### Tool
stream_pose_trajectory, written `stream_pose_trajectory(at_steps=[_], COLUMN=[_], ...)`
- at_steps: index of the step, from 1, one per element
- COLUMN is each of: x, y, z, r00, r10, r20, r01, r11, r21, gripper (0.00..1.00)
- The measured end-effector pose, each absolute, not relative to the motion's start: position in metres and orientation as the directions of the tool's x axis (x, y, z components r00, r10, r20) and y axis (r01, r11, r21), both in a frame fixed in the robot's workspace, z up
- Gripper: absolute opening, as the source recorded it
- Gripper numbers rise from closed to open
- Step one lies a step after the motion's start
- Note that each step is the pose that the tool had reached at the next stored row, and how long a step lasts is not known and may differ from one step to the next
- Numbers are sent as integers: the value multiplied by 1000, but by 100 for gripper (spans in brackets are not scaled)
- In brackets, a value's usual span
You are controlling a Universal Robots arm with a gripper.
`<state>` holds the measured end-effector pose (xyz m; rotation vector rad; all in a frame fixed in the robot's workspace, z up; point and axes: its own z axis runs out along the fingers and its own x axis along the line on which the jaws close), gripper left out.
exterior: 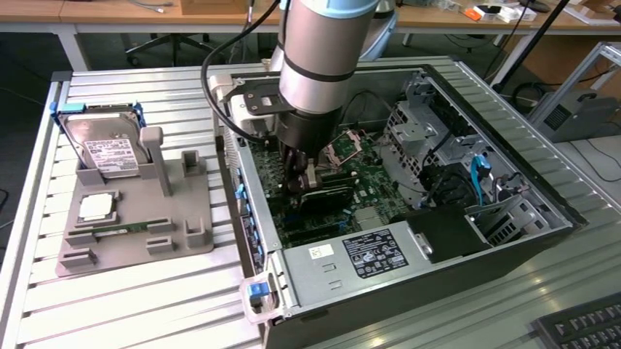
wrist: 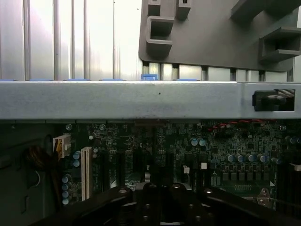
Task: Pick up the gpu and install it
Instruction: 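Press down on the gpu until it lock into place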
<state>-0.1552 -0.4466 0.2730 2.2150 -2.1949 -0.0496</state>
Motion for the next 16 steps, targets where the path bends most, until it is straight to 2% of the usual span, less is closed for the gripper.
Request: stream_pose_trajectory(at_steps=[16], x=[-155], y=[-446], z=[265], r00=[10], r10=[-1000], r20=[-4], r01=[-999], r11=[-10], r21=[40], gripper=[10])
